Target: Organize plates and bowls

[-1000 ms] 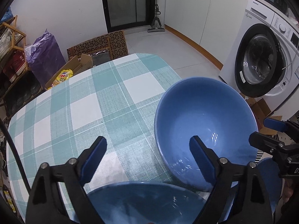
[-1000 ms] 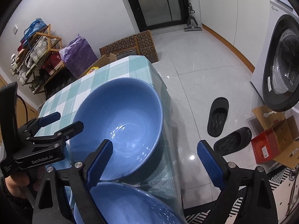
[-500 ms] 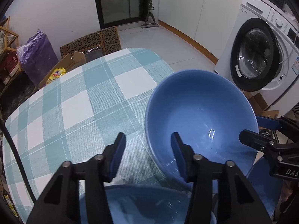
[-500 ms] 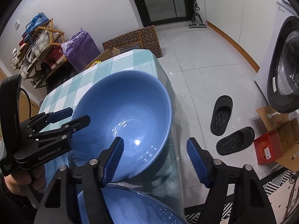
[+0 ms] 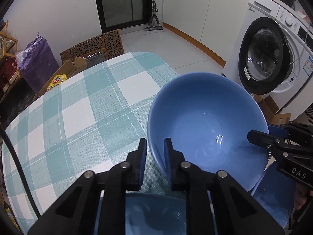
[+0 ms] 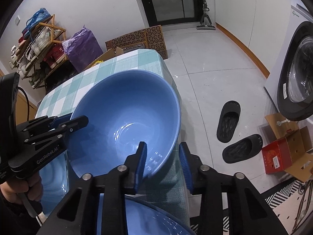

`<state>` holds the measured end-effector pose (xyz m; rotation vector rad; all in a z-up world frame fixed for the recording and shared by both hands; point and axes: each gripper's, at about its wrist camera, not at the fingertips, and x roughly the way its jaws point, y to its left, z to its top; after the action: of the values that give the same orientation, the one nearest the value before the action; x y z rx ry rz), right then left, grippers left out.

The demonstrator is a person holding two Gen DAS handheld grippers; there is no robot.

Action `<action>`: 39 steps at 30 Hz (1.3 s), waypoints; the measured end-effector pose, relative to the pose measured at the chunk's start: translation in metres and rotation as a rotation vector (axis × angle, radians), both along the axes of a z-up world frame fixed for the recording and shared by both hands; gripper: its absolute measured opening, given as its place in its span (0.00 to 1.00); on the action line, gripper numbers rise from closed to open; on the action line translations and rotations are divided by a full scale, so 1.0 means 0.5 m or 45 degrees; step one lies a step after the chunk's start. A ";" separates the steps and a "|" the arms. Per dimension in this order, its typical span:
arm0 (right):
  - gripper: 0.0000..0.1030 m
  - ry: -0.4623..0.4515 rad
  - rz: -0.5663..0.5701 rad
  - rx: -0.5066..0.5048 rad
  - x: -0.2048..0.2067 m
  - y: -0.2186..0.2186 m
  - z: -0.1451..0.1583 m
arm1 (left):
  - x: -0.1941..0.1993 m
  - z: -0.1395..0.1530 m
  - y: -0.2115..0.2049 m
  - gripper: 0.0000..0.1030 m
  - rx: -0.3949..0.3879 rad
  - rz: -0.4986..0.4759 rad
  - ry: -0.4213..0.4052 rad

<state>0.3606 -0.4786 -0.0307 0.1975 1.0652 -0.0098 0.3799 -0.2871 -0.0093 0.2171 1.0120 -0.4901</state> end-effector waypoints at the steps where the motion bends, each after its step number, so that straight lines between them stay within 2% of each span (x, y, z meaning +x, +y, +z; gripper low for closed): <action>1: 0.28 0.000 0.004 -0.002 0.000 0.001 0.000 | -0.001 0.000 0.000 0.12 -0.001 -0.002 0.000; 5: 0.20 -0.002 0.011 -0.017 -0.001 0.002 -0.001 | -0.001 0.000 0.001 0.11 -0.004 0.001 -0.006; 20: 0.19 -0.013 0.006 -0.040 -0.006 0.008 0.008 | -0.012 0.019 -0.006 0.10 0.021 -0.003 -0.072; 39: 0.19 -0.126 0.014 -0.086 -0.060 0.028 0.115 | -0.054 0.110 0.023 0.10 -0.054 0.010 -0.158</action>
<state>0.3305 -0.4647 0.0270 0.1299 0.9655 -0.0258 0.3530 -0.2756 0.0455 0.2028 0.8805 -0.4844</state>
